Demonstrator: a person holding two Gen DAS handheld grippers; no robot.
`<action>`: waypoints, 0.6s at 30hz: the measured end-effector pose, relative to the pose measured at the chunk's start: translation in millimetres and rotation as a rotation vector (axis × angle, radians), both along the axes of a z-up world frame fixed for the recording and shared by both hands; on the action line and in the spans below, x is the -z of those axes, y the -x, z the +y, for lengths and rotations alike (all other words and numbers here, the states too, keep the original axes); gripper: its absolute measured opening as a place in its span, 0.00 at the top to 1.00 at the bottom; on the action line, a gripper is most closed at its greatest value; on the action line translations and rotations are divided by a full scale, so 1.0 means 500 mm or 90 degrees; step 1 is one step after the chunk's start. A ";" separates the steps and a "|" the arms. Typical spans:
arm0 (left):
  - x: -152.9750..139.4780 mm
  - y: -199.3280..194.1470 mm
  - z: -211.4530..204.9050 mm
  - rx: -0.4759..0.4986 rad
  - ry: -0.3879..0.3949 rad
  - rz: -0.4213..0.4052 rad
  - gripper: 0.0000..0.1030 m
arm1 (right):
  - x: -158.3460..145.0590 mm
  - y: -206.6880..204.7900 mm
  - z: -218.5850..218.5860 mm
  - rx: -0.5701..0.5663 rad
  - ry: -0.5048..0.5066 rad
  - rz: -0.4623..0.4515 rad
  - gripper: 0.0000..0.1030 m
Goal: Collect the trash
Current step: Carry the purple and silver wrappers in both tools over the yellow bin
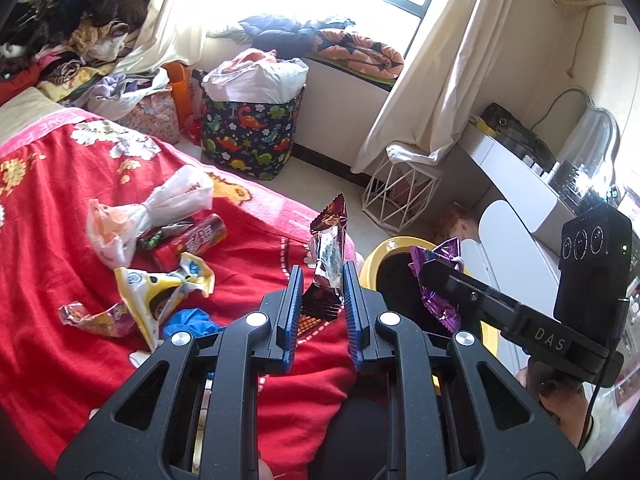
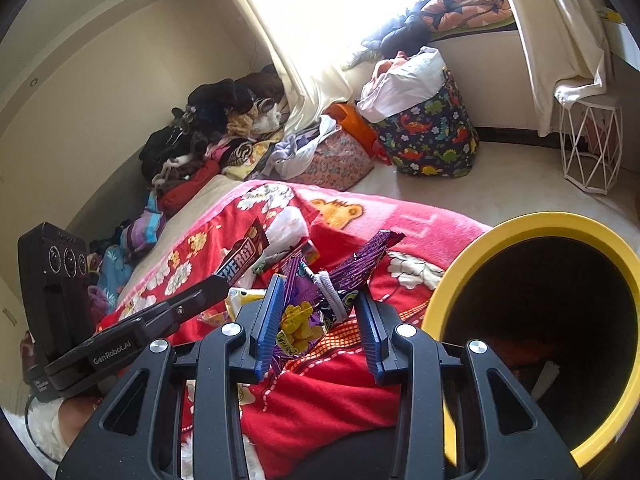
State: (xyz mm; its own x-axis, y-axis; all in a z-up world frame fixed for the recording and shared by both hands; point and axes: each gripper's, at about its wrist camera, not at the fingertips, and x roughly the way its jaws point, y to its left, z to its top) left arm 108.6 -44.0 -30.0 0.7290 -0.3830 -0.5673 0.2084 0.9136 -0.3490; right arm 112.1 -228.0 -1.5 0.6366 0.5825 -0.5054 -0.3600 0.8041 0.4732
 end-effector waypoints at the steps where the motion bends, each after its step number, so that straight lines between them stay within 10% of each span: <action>1: -0.001 0.000 -0.003 0.002 -0.001 -0.001 0.86 | -0.002 0.002 -0.003 0.003 -0.001 0.000 0.67; 18: -0.002 -0.006 -0.075 0.040 -0.009 -0.004 0.86 | -0.004 0.011 -0.091 0.068 -0.020 -0.002 0.67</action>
